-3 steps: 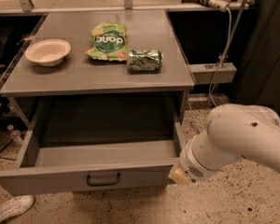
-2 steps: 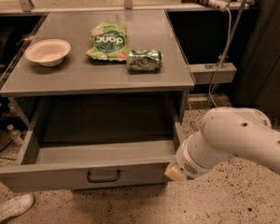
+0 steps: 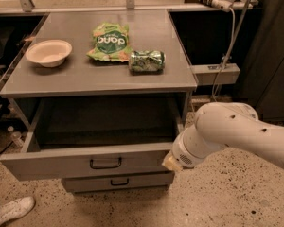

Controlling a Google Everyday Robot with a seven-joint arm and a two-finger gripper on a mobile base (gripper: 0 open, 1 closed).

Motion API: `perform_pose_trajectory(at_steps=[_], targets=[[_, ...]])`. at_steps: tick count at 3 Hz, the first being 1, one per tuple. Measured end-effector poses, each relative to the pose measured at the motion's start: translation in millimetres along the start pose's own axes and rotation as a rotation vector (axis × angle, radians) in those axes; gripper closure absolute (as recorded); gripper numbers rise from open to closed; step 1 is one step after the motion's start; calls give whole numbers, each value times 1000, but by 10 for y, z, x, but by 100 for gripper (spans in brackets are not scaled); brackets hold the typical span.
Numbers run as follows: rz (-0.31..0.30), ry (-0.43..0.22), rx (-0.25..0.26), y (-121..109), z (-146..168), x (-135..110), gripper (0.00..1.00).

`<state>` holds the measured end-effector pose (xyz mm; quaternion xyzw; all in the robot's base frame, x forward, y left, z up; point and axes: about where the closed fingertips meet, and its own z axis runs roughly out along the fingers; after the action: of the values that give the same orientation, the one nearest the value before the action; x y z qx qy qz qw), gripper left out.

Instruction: Close top drawer

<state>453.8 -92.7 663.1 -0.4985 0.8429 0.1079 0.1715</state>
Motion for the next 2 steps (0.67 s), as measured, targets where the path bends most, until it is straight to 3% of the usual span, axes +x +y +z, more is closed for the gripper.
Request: perform_pose_trajectory(at_steps=[2], targets=[[-38,-97,58,-544,-22,-518,100]])
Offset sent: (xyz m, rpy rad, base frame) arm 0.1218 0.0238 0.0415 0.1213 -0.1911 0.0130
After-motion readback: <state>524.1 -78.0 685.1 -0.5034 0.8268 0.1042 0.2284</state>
